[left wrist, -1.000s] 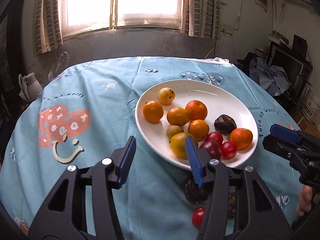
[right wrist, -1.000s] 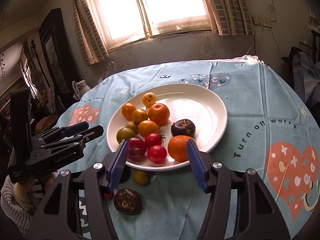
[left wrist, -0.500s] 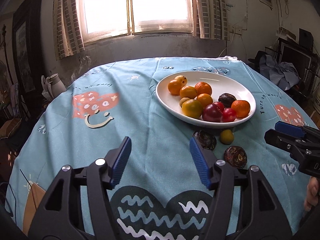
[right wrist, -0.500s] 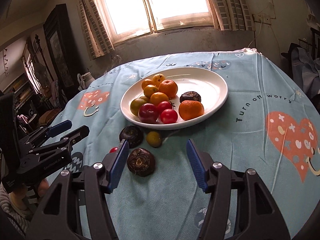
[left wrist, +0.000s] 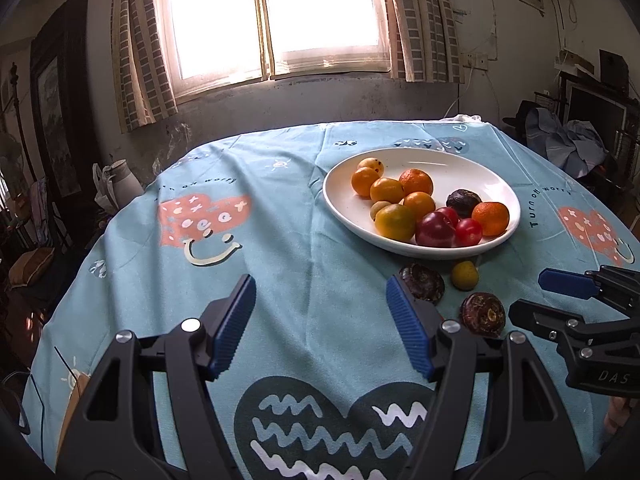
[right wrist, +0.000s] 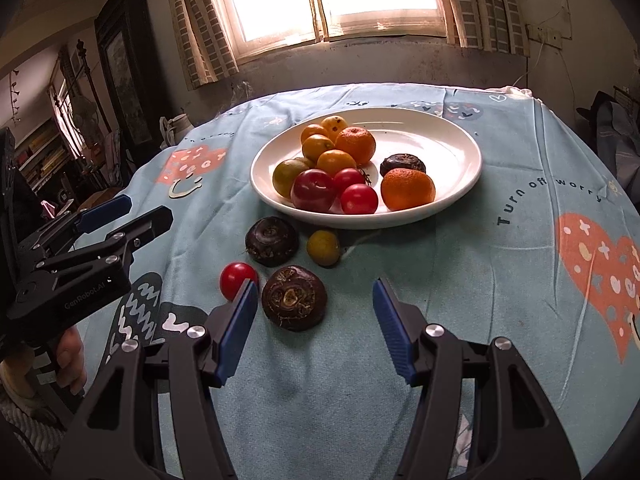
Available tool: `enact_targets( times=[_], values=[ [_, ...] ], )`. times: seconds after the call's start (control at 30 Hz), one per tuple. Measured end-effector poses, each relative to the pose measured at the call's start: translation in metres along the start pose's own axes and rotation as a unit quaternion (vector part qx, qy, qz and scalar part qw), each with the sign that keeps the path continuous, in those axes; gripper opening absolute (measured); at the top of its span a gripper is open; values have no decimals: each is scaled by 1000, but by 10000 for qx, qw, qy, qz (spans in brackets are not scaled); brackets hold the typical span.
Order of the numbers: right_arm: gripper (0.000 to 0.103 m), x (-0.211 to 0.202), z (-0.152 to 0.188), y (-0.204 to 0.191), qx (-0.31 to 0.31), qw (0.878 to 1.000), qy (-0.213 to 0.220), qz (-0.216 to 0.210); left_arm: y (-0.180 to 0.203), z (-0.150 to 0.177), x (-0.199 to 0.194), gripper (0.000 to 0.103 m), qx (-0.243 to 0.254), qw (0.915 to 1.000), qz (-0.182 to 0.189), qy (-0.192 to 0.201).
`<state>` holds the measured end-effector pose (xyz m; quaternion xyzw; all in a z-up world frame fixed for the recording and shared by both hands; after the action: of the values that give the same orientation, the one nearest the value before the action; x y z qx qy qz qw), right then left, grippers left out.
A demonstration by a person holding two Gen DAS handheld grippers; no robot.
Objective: Organize fruits
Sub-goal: 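Move both open grippers back toward the remaining fruits, then grasp a red tomato with the left gripper while the right gripper grasps a dark passion fruit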
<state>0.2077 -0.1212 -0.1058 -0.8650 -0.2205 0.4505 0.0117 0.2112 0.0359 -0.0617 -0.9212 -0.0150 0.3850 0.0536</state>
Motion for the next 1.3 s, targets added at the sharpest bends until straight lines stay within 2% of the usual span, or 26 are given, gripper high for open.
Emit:
enact_targets(
  times=[0.1, 0.23, 0.3, 0.43, 0.6, 0.73, 0.8, 0.87, 0.93, 1.03, 1.1, 1.17, 1.3],
  values=[
    [61, 8, -1, -4, -32, 9999, -105, -18, -5, -2, -1, 82, -30, 9999, -98, 9],
    [60, 16, 2, -15, -280, 9993, -234, 28, -21, -1, 3, 82, -267, 9995, 79, -161],
    [56, 19, 3, -16, -326, 9990, -299, 35, -24, 1, 7, 82, -302, 9990, 173, -268],
    [52, 30, 2, -18, -363, 9983, -463, 52, -13, 8, 11, 81, -104, 9984, 354, -426],
    [46, 50, -3, -18, -275, 9970, -719, 18, 7, 14, 13, 81, 294, 9978, 376, -453],
    [43, 47, -3, -12, -228, 9968, -762, -98, 23, 21, 19, 81, 502, 9959, 501, -569],
    [43, 32, -4, -5, -190, 9977, -643, -100, 34, 25, 22, 81, 649, 9942, 604, -616],
    [43, 8, -11, 7, -61, 9995, -307, -23, 46, 26, 23, 81, 810, 9926, 670, -613],
    [43, -12, -17, 21, 193, 9997, -26, -119, 58, 26, 27, 80, 944, 9908, 721, -643],
    [43, -25, -19, 33, 394, 9990, 137, -182, 72, 29, 38, 68, 1067, 9877, 789, -831],
    [43, -24, -18, 33, 427, 9988, 112, -229, 75, 33, 48, 41, 1051, 9852, 864, -1043],
    [43, -24, -18, 31, 405, 9988, 88, -263, 78, 36, 56, 31, 890, 9806, 1204, -1268],
    [43, -24, -18, 29, 392, 9989, 92, -260, 79, 39, 59, 29, 776, 9779, 1407, -1337]
  ],
)
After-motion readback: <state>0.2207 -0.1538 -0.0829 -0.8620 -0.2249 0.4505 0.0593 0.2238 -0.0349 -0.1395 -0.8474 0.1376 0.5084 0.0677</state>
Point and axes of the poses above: each gripper's, at about its wrist camera, not at the fingertips, and x roughly the way its jaws point, y to its right, z to its underside, the point moved 10 cm from there along x, roughly the way its jaws point, and after that the axes turned 11 degrees about -y, right-handed, at the moved point
